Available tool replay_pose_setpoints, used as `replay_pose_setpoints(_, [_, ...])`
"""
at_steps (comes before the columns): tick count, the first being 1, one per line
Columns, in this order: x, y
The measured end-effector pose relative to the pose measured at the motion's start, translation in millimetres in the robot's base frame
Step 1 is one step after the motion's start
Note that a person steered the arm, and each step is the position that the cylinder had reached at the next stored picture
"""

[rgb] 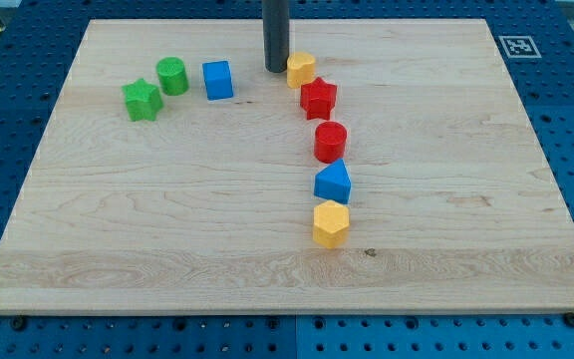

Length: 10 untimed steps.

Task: Slide the blue cube closer to yellow heart

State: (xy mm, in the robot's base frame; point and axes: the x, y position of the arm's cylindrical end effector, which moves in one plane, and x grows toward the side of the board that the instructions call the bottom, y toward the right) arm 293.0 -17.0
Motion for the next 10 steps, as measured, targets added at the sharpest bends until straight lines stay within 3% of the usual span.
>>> replay_pose_setpoints(4, [15.6, -14.3])
replay_pose_setpoints(8, [98.7, -23.4])
replay_pose_setpoints(9, [107.6, -55.5])
replay_pose_setpoints(10, [80.0, -72.6])
